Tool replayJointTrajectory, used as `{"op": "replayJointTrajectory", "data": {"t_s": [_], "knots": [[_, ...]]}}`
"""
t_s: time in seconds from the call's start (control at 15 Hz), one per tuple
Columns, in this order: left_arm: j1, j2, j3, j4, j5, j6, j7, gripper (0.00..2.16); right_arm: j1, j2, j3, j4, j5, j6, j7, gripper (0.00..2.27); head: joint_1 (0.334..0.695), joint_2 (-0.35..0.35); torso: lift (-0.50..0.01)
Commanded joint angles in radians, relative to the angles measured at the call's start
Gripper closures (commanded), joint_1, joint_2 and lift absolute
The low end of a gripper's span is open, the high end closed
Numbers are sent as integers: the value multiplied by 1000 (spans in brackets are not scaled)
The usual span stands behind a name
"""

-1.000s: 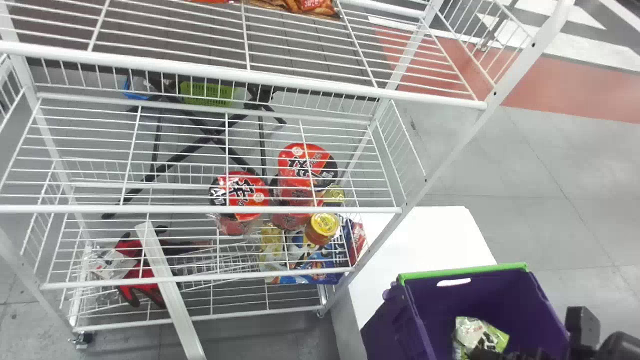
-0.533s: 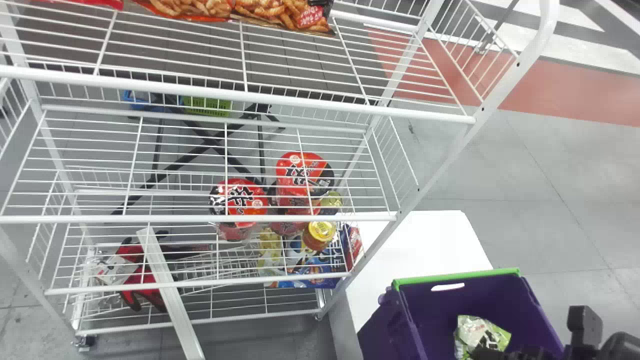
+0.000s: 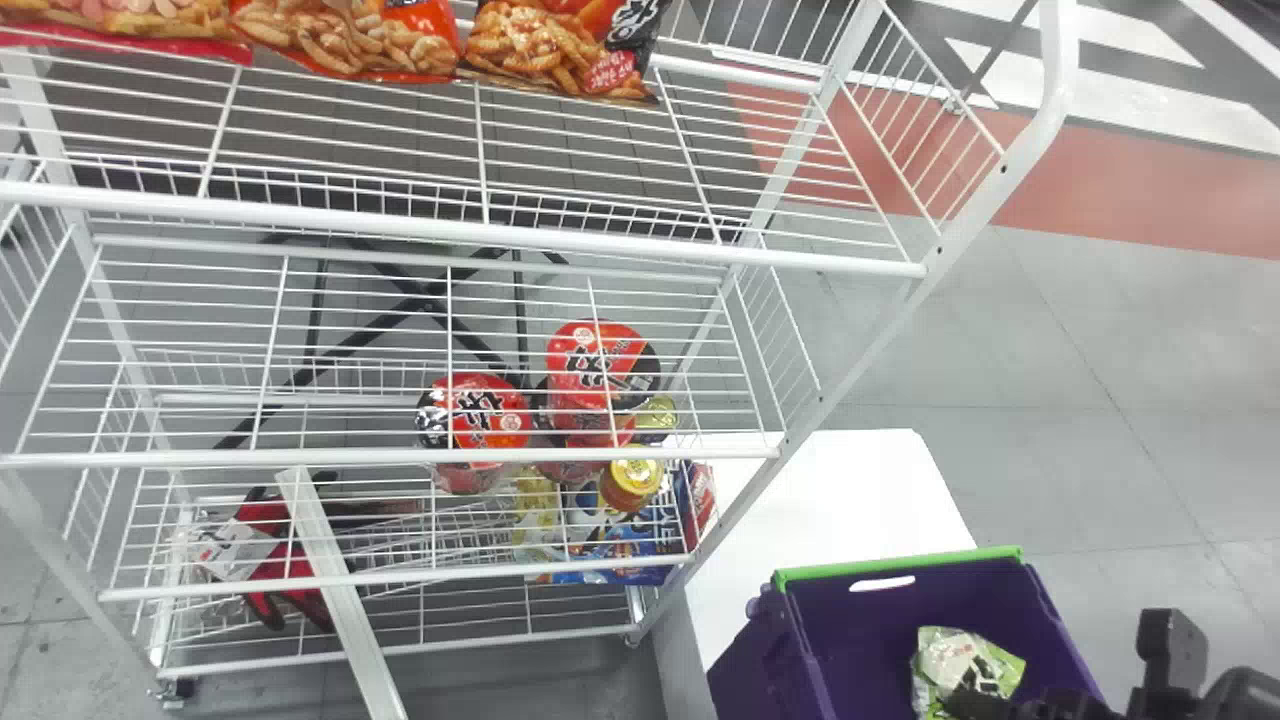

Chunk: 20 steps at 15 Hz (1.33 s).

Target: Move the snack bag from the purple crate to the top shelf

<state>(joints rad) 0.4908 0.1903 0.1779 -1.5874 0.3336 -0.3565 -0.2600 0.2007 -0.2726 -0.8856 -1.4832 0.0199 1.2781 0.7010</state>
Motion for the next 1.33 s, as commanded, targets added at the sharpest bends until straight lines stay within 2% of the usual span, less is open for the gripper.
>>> {"op": "replayJointTrajectory", "data": {"t_s": [0.0,1.27], "knots": [[0,0,-2,0,-1,0,-1,130,0,1,0,6,0,-9,0,1777,695,-350,-233],[2,-5,0,-2,-4,0,2,130,5,0,10,21,2,-36,-5,1774,695,-350,-157]]}}
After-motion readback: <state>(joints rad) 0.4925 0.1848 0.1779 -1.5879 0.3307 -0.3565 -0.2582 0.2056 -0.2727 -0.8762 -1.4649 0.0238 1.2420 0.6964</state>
